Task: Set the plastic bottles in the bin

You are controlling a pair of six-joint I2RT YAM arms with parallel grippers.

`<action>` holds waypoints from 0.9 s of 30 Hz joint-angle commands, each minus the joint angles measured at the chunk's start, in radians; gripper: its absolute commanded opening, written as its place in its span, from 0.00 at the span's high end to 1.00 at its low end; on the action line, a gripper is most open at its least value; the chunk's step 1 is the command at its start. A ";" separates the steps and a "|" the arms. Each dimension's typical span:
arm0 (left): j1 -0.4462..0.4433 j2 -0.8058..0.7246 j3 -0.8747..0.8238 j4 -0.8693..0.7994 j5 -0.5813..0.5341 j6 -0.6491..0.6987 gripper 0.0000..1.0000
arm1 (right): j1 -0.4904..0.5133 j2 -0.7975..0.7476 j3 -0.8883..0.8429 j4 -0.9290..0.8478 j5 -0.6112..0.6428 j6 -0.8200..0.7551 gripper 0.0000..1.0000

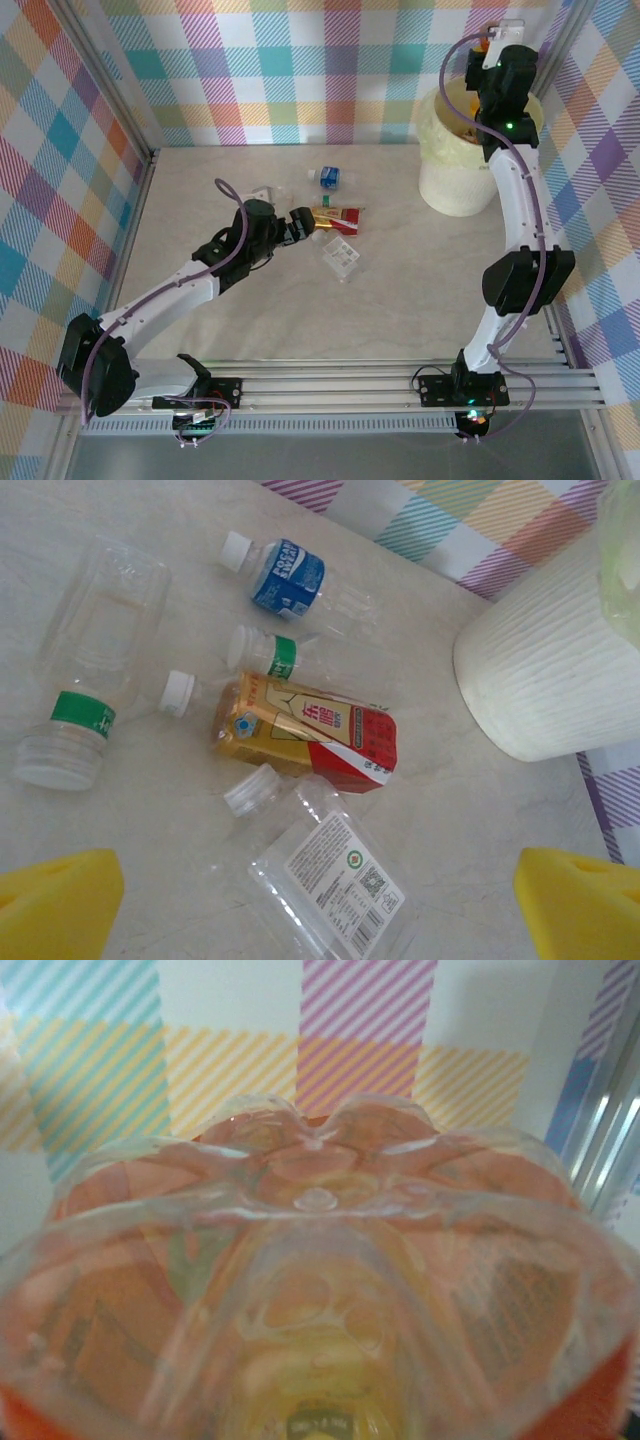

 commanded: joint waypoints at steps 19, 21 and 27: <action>0.029 -0.054 -0.056 -0.015 -0.028 -0.030 0.00 | -0.081 0.217 0.136 -0.380 0.083 0.033 0.54; 0.032 -0.052 -0.057 -0.015 -0.027 -0.030 0.00 | -0.082 0.248 0.192 -0.431 0.089 0.057 0.46; 0.039 -0.039 -0.051 -0.011 -0.015 -0.036 0.00 | -0.081 0.276 0.286 -0.515 0.018 0.075 0.24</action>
